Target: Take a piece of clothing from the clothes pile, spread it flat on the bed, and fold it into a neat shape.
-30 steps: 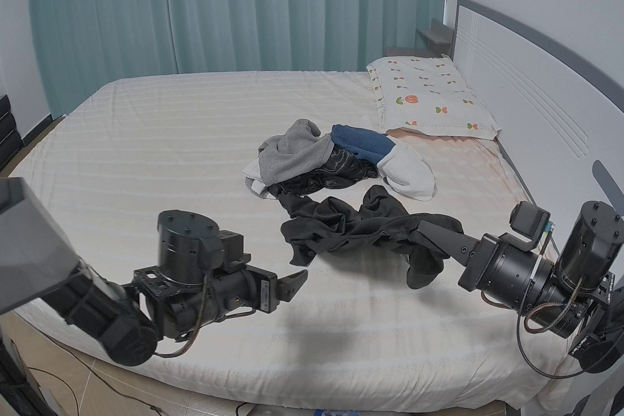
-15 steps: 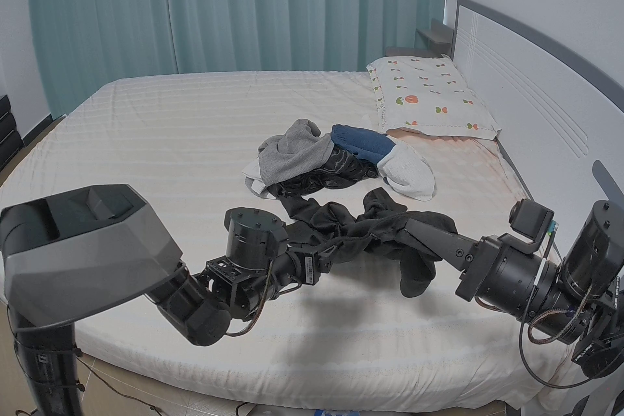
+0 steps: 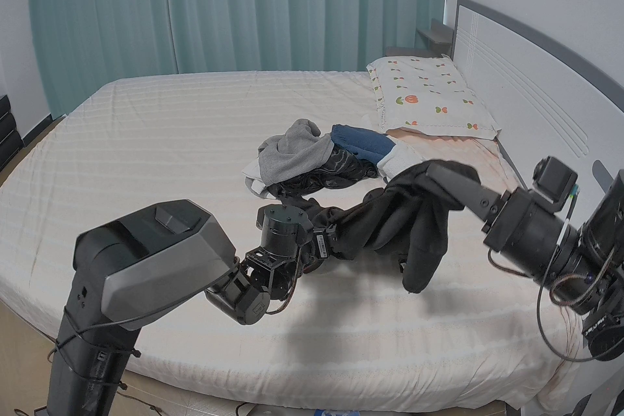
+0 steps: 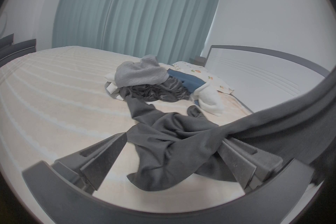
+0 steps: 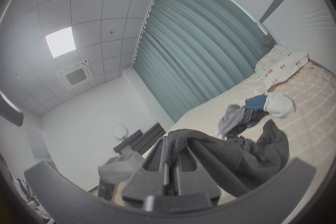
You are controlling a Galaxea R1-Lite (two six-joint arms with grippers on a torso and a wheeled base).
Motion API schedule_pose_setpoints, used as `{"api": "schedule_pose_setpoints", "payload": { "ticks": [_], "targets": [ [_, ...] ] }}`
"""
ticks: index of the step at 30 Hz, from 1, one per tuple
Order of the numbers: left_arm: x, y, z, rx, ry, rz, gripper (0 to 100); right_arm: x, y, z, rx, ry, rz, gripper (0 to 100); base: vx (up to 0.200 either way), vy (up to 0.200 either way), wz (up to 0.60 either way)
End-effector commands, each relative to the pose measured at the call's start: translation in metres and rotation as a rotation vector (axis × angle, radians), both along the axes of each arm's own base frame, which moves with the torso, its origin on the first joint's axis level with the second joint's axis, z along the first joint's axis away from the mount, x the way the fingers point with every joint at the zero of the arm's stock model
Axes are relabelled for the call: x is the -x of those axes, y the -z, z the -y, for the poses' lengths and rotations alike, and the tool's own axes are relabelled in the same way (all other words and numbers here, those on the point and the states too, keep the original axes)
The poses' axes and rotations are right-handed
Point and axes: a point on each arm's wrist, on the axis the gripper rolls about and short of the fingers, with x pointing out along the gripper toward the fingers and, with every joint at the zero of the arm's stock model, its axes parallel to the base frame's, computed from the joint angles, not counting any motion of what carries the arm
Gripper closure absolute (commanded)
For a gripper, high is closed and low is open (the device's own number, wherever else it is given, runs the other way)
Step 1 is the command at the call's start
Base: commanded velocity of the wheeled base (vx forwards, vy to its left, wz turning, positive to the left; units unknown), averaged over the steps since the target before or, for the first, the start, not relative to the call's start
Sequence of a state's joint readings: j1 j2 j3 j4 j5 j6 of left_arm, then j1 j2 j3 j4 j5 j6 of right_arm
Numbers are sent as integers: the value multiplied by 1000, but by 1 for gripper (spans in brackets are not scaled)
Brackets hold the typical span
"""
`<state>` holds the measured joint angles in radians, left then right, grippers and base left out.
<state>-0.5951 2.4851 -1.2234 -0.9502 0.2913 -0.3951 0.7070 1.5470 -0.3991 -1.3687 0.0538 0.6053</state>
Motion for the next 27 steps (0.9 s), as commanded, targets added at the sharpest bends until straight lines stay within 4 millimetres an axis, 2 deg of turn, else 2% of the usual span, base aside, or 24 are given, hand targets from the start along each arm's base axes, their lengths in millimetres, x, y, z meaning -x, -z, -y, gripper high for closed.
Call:
{"api": "schedule_pose_setpoints", "payload": {
  "ticks": [1,5,9,17,18,22,27],
  "targets": [
    [-19,37,-8,-22,-60,-34,0,-16,-18,12,-42,52,61,100,0,0,0],
    [-30,38,-17,-16,-90,-22,0,-20,-24,13,-51,46,80,100,0,0,0],
    [-43,36,-26,-2,-118,-5,0,-23,-21,12,-45,43,71,100,0,0,0],
    [-44,36,-19,9,-91,3,0,-29,-15,8,-31,42,50,100,0,0,0],
    [-43,33,-15,16,-84,10,100,-30,-13,8,-28,45,45,100,0,0,0],
    [-38,35,-17,13,-86,-10,100,-35,-8,12,-14,68,27,100,0,0,0],
    [-18,4,-29,82,-110,-37,100,-43,1,14,3,94,-1,100,0,0,0]
  ]
}}
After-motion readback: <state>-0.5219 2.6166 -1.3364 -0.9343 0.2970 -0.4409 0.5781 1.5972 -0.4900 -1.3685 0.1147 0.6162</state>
